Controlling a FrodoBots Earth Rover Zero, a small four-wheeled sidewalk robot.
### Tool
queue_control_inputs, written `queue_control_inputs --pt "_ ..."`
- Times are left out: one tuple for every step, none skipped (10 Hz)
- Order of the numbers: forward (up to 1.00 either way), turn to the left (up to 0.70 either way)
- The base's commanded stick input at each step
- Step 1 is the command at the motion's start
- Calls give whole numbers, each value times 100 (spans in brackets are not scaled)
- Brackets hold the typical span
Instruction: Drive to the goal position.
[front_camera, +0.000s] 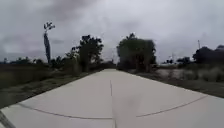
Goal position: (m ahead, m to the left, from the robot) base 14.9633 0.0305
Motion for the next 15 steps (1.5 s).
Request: queue_control_inputs --pt "85 0" --pt "85 0" --pt "85 0" --pt "85 0" --pt "85 0" --pt "85 0" --pt "85 0" --pt "85 0" --pt "85 0" --pt "85 0" --pt "85 0" --pt "85 0" --pt "85 0" --pt "85 0" --pt "85 0"
